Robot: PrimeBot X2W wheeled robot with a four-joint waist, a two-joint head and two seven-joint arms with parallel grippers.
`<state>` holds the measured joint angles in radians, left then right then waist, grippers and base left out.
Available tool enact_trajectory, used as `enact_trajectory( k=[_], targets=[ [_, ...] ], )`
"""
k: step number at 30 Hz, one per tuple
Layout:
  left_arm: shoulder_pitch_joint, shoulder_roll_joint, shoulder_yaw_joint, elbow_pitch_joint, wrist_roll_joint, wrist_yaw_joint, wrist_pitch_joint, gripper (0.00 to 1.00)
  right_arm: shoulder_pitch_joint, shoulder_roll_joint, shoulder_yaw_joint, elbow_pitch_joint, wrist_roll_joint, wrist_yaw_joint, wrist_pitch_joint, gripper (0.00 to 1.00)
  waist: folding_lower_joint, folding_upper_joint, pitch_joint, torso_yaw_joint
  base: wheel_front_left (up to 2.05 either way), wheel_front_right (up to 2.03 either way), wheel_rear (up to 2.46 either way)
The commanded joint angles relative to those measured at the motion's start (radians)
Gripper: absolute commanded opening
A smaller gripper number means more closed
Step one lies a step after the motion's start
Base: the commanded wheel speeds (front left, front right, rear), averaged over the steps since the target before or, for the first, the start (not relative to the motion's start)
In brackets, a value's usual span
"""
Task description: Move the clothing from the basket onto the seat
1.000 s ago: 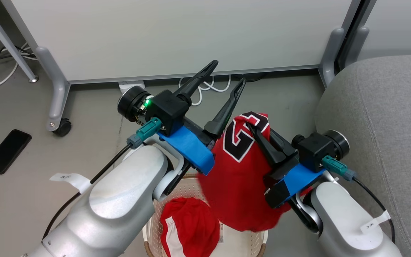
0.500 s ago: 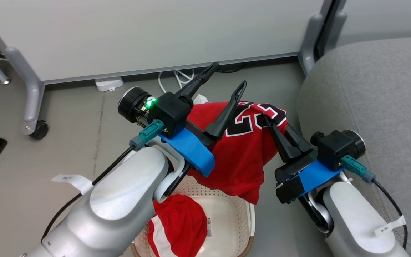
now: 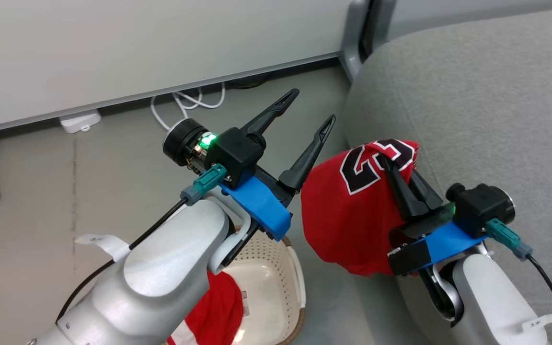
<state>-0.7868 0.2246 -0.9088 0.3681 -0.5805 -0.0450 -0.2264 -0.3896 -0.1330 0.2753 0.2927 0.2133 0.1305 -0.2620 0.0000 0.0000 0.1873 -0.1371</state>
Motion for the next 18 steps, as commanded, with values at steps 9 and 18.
enact_trajectory(
  k=[9,18],
  targets=[
    [-0.020,-0.002,-0.021,0.002,0.011,-0.005,0.009,1.00,0.056,0.021,-0.064,-0.040,-0.016,0.000,-0.005,0.00,0.0000,0.0000,0.018,-0.123,0.00,0.00,0.00],
    [-0.029,-0.011,-0.039,0.009,0.012,-0.008,0.011,1.00,0.082,0.029,-0.104,-0.052,-0.023,0.000,-0.005,0.00,0.0000,0.0000,0.028,-0.179,0.00,0.00,0.00]
  ],
)
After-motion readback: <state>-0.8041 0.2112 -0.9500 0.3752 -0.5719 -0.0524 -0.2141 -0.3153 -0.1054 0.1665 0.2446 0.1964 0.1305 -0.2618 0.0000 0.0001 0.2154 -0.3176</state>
